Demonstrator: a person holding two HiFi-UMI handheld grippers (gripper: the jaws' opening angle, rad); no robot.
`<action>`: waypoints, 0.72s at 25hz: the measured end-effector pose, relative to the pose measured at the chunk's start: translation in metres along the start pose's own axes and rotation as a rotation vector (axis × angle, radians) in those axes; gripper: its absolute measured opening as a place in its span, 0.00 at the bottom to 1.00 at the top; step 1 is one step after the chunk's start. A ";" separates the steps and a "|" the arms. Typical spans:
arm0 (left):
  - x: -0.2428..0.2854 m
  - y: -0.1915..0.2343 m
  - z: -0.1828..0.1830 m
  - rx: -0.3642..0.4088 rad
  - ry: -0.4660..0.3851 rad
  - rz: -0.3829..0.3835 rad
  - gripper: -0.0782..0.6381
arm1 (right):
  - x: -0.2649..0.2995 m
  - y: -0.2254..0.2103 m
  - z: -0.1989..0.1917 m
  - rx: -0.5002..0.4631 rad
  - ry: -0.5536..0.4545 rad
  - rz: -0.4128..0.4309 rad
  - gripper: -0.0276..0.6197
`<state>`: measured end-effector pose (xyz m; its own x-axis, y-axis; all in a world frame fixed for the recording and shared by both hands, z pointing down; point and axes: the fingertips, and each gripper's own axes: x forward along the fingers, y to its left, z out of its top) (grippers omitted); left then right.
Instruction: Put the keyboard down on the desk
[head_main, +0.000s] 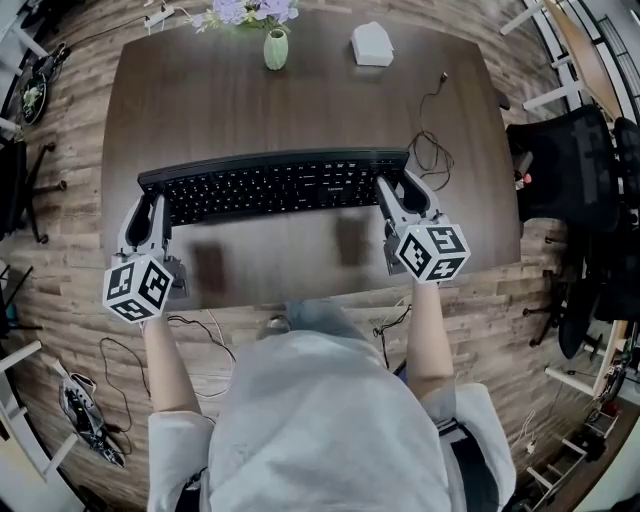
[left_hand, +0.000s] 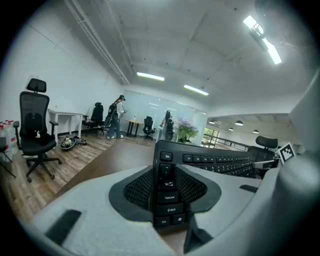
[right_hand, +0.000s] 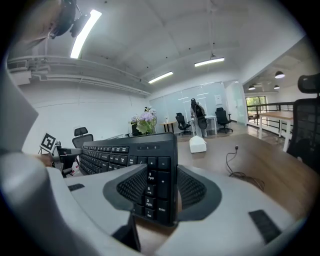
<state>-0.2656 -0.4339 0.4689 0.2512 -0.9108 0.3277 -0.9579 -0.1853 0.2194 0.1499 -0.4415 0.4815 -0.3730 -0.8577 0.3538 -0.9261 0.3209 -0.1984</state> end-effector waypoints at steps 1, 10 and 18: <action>0.003 0.001 -0.004 -0.002 0.012 0.003 0.30 | 0.003 -0.002 -0.004 0.004 0.012 -0.001 0.33; 0.025 0.007 -0.039 -0.019 0.111 0.023 0.30 | 0.022 -0.016 -0.035 0.028 0.102 -0.005 0.33; 0.037 0.011 -0.061 -0.024 0.173 0.044 0.30 | 0.035 -0.025 -0.057 0.048 0.169 -0.003 0.33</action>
<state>-0.2580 -0.4473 0.5391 0.2316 -0.8402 0.4904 -0.9653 -0.1360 0.2229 0.1568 -0.4569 0.5513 -0.3784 -0.7773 0.5025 -0.9249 0.2955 -0.2393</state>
